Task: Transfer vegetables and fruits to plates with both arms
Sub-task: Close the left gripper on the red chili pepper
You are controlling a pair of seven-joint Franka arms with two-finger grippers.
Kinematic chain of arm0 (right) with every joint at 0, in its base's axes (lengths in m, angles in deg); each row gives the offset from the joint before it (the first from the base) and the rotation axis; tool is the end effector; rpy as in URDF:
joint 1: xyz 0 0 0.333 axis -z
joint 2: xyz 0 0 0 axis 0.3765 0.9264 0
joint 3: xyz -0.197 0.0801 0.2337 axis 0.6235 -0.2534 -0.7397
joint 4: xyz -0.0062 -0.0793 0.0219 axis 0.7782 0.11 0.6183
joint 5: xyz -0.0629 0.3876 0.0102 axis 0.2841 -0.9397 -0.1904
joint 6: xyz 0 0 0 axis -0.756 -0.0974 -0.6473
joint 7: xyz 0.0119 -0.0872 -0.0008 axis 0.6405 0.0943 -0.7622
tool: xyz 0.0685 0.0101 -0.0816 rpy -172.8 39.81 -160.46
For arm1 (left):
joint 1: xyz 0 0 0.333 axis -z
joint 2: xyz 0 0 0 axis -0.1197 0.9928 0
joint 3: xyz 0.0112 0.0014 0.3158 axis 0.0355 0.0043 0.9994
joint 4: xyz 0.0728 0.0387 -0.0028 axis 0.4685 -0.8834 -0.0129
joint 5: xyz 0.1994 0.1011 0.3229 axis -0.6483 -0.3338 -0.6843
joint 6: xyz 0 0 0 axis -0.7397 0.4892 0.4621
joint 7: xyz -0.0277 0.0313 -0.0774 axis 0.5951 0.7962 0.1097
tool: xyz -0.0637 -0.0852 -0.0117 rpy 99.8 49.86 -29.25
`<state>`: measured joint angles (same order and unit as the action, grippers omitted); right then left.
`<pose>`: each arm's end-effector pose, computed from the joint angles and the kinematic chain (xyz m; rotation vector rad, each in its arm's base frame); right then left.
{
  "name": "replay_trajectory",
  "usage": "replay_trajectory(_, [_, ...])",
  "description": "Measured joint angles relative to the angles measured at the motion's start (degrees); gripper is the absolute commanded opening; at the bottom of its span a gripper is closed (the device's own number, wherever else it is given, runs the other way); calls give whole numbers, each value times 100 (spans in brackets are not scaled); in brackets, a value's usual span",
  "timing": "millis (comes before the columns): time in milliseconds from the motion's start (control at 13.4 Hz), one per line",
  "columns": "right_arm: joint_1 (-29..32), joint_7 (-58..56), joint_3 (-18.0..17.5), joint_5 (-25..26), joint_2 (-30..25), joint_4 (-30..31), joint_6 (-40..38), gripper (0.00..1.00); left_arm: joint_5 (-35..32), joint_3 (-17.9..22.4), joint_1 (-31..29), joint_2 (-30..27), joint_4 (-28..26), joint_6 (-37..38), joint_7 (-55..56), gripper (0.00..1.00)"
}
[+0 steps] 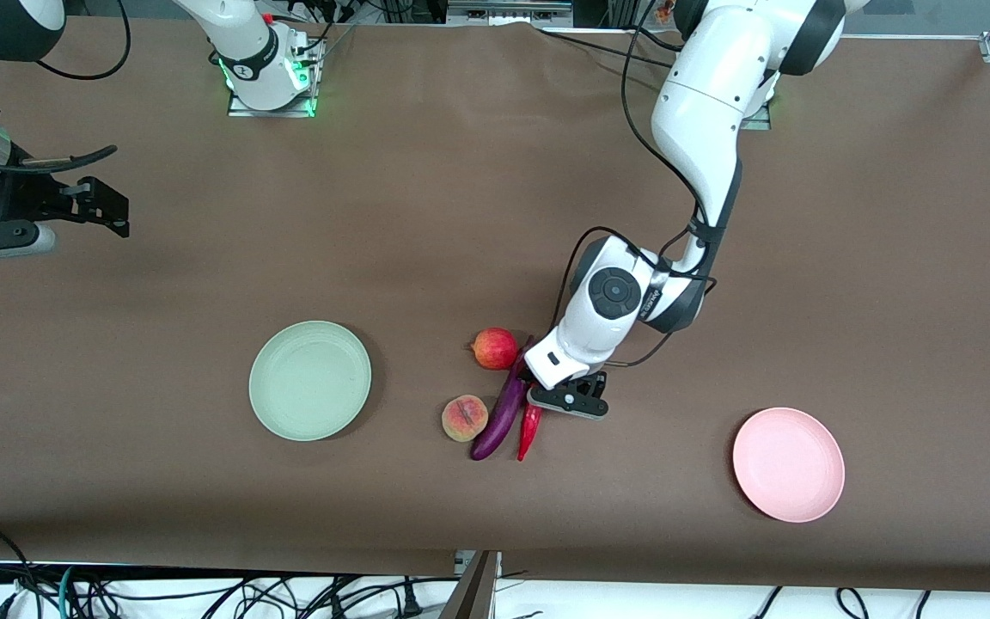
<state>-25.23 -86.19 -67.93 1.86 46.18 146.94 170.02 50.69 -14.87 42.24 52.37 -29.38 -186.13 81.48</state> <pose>0.5786 0.0360 0.5861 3.0602 0.2713 -0.0224 0.6600 -0.3925 0.1942 2.9583 -0.2436 0.3107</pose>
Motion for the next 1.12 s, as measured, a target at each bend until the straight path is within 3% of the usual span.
replay_trajectory(1117, [2, 0, 0, 0, 1, 0, 0, 100, -8, 123, -47, 132, 110, -244, 243, 100])
